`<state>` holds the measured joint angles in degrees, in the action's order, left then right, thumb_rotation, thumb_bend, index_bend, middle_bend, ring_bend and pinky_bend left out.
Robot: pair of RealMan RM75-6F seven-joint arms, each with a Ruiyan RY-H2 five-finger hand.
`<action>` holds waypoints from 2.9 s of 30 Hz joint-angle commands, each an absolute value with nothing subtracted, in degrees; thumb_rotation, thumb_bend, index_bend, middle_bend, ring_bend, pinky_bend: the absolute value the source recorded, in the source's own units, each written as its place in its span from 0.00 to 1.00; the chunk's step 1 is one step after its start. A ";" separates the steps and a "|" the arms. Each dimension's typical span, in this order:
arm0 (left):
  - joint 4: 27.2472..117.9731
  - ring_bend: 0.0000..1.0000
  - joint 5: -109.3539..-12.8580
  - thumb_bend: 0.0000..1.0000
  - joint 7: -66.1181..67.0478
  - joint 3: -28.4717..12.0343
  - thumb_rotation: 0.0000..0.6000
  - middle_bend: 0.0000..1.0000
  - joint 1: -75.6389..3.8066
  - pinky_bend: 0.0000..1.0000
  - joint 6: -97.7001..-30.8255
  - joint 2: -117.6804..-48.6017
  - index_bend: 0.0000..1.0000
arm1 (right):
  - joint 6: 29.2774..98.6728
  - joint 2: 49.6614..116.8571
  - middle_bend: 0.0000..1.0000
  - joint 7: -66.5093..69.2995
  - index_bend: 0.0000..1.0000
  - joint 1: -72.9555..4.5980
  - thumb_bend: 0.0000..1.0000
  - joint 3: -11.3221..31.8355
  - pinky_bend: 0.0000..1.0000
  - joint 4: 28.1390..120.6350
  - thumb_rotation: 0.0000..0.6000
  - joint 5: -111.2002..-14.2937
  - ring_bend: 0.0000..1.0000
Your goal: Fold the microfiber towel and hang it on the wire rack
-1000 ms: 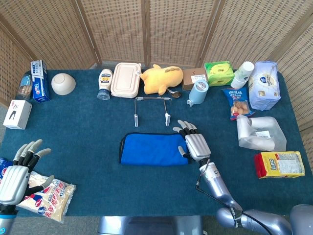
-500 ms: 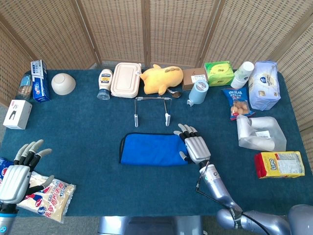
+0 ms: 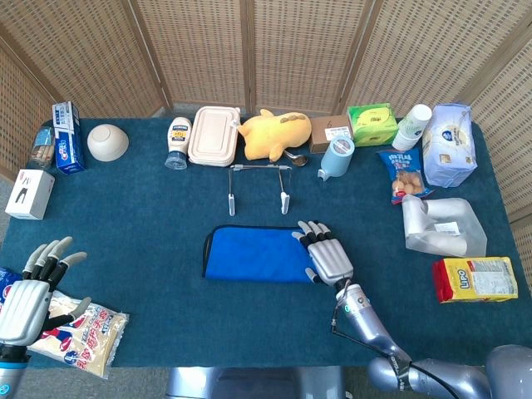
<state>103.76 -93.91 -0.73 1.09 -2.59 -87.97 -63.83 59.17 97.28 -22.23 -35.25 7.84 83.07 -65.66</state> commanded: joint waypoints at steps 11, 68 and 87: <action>103.42 0.00 -94.22 0.34 -1.30 1.23 1.00 0.04 -2.42 0.00 -88.57 -63.80 0.20 | 61.36 93.48 0.00 -27.89 0.10 -33.29 0.28 5.32 0.00 91.00 1.00 -64.09 0.00; 63.99 0.00 -104.50 0.34 -3.21 -1.66 1.00 0.08 -33.26 0.00 -64.09 -83.45 0.18 | 82.05 75.52 0.00 -14.08 0.09 -16.89 0.28 7.38 0.00 106.92 1.00 -72.14 0.00; 52.21 0.00 -103.80 0.34 -6.94 0.45 1.00 0.08 -40.56 0.00 -62.91 -94.61 0.18 | 83.70 73.83 0.00 -13.73 0.08 -14.22 0.28 8.37 0.00 107.84 1.00 -71.97 0.00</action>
